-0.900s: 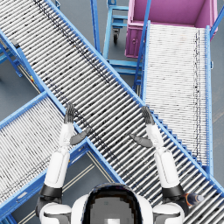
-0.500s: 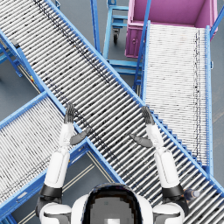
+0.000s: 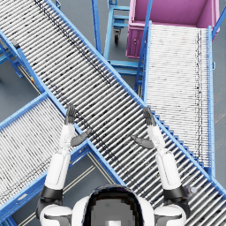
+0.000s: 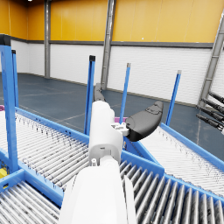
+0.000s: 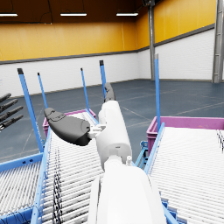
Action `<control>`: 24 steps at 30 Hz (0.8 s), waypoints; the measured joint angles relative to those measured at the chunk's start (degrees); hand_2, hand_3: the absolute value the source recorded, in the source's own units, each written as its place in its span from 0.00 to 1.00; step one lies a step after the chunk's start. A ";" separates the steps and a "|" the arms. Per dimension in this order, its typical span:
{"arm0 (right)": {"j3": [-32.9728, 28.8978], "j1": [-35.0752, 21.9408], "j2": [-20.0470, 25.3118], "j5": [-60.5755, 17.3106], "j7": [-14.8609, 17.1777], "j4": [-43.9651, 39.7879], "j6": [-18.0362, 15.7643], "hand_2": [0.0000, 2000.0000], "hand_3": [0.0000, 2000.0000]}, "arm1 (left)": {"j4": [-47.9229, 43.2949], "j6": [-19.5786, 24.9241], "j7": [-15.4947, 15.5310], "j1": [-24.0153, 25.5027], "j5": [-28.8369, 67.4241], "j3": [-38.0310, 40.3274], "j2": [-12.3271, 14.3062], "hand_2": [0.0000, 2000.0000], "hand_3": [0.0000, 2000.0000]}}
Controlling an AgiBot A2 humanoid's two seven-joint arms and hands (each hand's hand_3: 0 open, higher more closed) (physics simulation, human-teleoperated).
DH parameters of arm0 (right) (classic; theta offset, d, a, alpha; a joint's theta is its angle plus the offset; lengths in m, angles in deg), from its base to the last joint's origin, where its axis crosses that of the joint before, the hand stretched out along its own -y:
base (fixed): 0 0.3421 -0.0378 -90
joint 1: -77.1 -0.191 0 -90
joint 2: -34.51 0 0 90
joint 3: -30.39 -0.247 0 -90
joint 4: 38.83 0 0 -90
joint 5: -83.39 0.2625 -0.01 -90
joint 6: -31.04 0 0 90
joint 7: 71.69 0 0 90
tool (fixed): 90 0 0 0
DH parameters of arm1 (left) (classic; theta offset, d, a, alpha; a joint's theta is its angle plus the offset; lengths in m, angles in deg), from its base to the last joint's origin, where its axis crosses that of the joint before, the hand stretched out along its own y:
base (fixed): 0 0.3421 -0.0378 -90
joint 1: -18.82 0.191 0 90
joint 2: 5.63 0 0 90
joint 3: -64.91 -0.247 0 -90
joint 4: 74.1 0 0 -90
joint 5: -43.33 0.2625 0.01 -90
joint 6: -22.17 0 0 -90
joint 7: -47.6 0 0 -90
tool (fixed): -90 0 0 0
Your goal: Pick up the oil and place it on the left assembly line, put the cola on the right, and keep Sprite still
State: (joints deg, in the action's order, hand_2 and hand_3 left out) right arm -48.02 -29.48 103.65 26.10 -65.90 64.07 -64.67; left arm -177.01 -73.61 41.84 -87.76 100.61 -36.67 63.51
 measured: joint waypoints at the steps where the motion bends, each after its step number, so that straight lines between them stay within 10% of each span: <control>1: 0.00 0.00 0.00 0.00 0.00 0.00 0.00 0.00 0.00 | 0.00 0.00 0.00 0.00 0.00 0.00 0.00 0.00 0.00; 24: 0.00 0.00 0.00 0.00 0.00 0.00 0.00 0.00 0.00 | 0.00 0.00 0.00 0.00 0.00 0.00 0.00 0.00 0.00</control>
State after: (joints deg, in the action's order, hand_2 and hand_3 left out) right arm -48.02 -29.48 103.65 26.10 -65.90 64.07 -64.67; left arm -177.01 -73.61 41.84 -87.76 100.61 -36.67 63.51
